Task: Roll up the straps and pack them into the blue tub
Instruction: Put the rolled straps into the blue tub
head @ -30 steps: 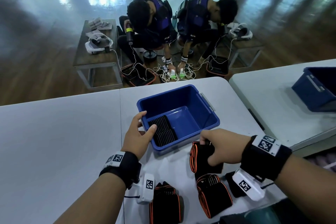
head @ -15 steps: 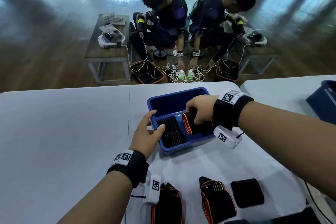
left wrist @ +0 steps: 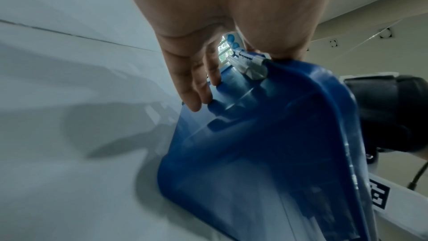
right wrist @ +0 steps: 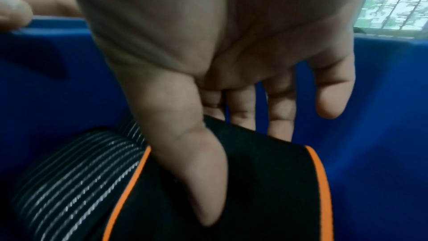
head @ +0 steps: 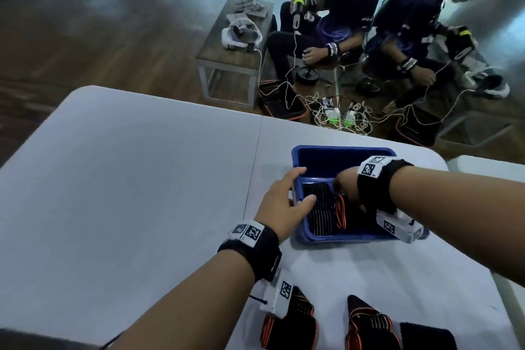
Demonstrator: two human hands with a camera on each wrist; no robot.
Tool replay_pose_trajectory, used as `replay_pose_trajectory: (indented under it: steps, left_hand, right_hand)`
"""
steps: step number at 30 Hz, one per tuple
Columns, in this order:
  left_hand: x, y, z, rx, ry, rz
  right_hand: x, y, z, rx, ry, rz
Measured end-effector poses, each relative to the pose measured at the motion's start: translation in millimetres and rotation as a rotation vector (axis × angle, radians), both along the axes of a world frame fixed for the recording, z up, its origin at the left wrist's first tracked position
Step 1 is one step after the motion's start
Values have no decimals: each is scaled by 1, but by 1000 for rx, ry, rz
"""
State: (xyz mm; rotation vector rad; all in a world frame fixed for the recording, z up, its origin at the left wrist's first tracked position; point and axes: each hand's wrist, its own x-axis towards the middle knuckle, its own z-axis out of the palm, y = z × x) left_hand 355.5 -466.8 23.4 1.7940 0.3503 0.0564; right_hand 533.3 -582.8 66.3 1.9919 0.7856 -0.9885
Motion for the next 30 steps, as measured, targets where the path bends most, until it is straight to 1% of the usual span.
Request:
replay_pose_trajectory:
  steps: [3,5,9,13,16,18,21,25,28,30]
  left_hand:
    - [-1,1,2,-2,10,-6]
    - [0,0,3,8,9,-5]
    - [3,-2,1,12,18,3]
    - [3,1,0,4,27,-8]
    - [3,1,1,8,28,-12]
    - [3,1,1,3,17,-12]
    - [2,2,-1,-1,5,-15]
    - [1,2,2,4,-6,-33]
    - [1,5,5,16,-16,-36]
    - [1,5,6,10,-29,-31]
  right_hand:
    - [12,-4,-30,-8,8,28]
    - [15,-5,-36,28,22,22]
    - [-3,6,-5,15,69,-4]
    - [1,4,9,46,69,-64]
    - [3,-5,27,138,43,-146]
    - [4,-15,41,242,1,-192]
    - [-3,-35,66,381,-61,-249]
    - [-31,-76,105,552,-98,-319]
    - [-60,-117,129,618,-69,-385]
    - [-80,-146,135,625,-20,-462]
